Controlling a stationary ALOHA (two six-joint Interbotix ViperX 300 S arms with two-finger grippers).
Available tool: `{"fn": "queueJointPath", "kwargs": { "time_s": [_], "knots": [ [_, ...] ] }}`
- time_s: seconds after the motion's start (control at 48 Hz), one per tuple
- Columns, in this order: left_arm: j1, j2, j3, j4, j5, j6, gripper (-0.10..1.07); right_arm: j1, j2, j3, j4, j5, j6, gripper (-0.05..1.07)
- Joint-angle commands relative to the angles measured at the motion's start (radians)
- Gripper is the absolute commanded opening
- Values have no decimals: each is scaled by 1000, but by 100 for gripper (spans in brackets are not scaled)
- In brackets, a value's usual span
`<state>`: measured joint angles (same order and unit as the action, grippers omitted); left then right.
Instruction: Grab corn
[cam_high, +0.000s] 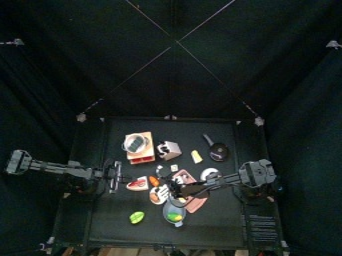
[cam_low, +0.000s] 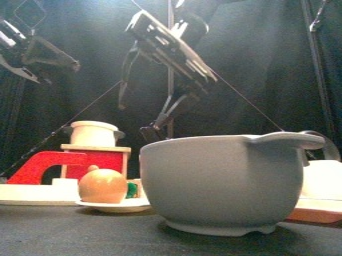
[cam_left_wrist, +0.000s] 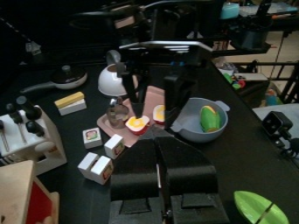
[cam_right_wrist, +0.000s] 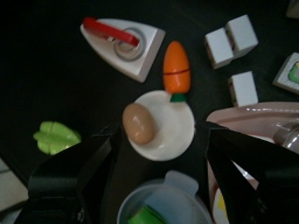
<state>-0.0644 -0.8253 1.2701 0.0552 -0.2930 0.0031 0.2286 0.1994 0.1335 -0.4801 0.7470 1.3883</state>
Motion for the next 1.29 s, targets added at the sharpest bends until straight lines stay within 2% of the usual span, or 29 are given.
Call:
{"fn": "queueJointPath", "kwargs": {
  "time_s": [0.0,0.125,0.354,0.688,1.042,1.271],
  "knots": [
    [0,2,-12,0,-3,0,-2,11,-52,-20,49,74,-20,97],
    [2,2,-12,0,-5,-2,-2,26,-49,-46,109,176,-72,97],
    [3,2,-12,-11,-5,-2,-2,75,-23,-95,199,242,-224,97],
    [3,2,-11,-14,-3,-2,-2,114,43,-114,328,244,-407,97],
    [3,2,-9,-14,-3,-2,-2,114,95,-121,347,209,-479,97],
    [5,2,-8,-15,-3,-2,-2,117,114,-109,362,202,-480,97]
  ]
}}
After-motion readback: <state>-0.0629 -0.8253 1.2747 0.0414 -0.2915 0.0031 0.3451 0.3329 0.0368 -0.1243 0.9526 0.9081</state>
